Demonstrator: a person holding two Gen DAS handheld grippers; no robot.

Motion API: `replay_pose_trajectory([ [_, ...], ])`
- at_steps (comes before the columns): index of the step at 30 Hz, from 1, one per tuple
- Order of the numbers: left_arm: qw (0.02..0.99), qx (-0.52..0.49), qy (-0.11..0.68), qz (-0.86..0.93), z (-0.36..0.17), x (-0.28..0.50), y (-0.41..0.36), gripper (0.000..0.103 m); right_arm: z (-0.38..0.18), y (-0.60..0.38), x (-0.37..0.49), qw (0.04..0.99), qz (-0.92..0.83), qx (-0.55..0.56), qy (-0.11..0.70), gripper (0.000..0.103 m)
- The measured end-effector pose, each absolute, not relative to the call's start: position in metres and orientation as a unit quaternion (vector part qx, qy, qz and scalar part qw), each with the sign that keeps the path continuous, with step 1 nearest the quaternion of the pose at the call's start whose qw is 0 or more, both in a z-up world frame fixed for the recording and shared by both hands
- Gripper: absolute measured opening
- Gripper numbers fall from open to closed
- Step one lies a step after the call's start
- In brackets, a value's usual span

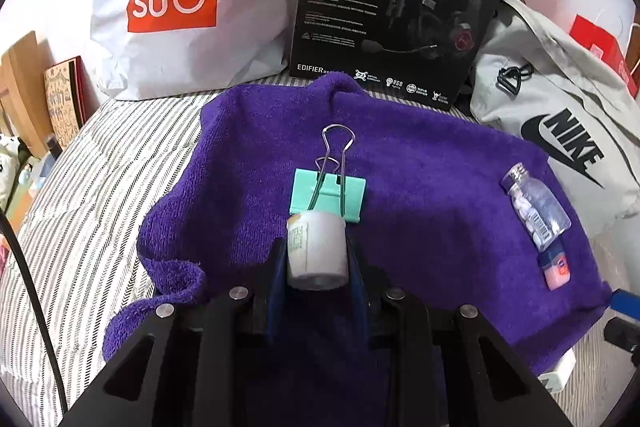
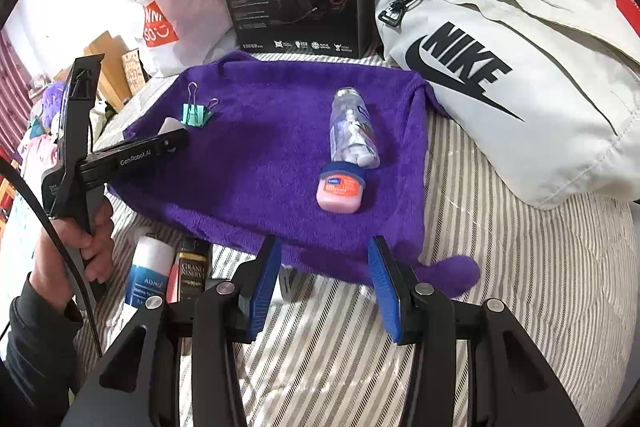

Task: Organize rigid objects
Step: 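Place the tape roll beside the clip while the right tool sets the tin by the bottle, then move the left tool back and grasp the small white cap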

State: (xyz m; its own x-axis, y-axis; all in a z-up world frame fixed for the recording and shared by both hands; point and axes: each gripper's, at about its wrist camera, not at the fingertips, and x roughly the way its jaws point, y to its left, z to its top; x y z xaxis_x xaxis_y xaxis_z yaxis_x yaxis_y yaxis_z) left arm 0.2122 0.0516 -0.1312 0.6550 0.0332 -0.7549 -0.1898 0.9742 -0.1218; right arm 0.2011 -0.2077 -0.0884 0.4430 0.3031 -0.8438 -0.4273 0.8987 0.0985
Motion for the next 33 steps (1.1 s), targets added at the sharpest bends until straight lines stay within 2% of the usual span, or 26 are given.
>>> replay_pose_trajectory([
  [2,0.903,-0.102,0.414,0.054,-0.13,0.212,0.051,0.038,-0.087,-0.21,0.198,0.848,0.213,-0.061,0.481,0.045],
  [8,0.899,-0.11,0.422,0.047,-0.127,0.205,0.048,0.049,-0.081,-0.215,0.187,0.852,0.207,-0.053,0.478,0.045],
  [15,0.901,-0.107,0.418,0.048,-0.12,0.187,0.04,0.056,-0.074,-0.224,0.171,0.853,0.21,-0.036,0.477,0.046],
  [18,0.901,-0.119,0.415,0.041,-0.115,0.179,0.042,0.067,-0.072,-0.228,0.162,0.854,0.206,-0.033,0.477,0.046],
  [25,0.9,-0.161,0.403,0.032,-0.1,0.146,0.056,0.068,-0.068,-0.232,0.149,0.858,0.201,-0.031,0.472,0.046],
  [33,0.896,-0.131,0.422,0.044,-0.102,0.104,0.037,0.068,-0.071,-0.232,0.139,0.858,0.205,-0.024,0.47,0.046],
])
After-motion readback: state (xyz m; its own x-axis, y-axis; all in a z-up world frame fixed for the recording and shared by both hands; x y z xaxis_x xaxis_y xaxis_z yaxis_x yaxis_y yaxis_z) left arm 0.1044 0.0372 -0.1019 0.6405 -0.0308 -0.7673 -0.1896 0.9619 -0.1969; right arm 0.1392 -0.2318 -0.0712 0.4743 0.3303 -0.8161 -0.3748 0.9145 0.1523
